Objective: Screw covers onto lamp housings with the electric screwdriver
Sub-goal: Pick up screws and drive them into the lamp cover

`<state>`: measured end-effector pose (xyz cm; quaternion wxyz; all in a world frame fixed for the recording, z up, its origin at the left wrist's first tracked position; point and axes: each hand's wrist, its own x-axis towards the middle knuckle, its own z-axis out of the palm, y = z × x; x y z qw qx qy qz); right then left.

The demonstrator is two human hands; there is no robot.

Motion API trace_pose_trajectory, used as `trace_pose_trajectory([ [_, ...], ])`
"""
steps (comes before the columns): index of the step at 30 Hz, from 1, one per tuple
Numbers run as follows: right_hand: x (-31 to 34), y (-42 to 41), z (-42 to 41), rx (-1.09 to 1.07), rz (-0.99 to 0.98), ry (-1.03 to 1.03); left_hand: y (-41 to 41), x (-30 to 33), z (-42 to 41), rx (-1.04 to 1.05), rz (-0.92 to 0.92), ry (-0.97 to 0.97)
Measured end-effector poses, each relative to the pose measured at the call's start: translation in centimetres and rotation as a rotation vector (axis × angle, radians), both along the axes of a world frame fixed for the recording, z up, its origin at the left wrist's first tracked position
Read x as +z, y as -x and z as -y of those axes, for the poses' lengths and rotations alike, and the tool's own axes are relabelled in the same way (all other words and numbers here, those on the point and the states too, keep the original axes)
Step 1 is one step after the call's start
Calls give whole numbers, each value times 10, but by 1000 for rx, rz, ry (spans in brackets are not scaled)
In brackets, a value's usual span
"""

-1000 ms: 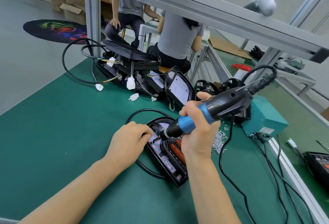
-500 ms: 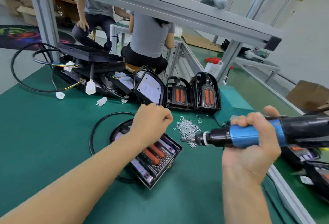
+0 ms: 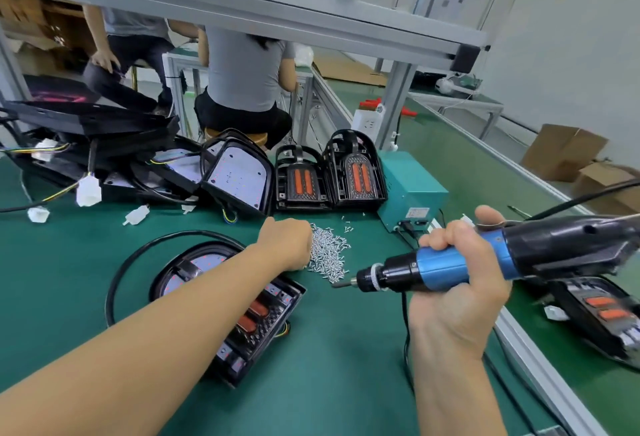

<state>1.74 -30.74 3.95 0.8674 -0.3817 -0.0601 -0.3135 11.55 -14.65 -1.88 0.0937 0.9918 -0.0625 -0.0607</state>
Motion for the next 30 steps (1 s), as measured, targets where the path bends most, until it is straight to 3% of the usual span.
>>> trace_pose_trajectory([
  [17, -4, 0, 1, 8, -32, -5, 5, -3, 5, -136, 33, -128],
  [28, 13, 4, 1, 70, 19, -43, 8, 11, -15, -81, 68, 196],
  [30, 14, 6, -1, 73, 18, -32, 12, 15, -22, -38, 85, 338],
])
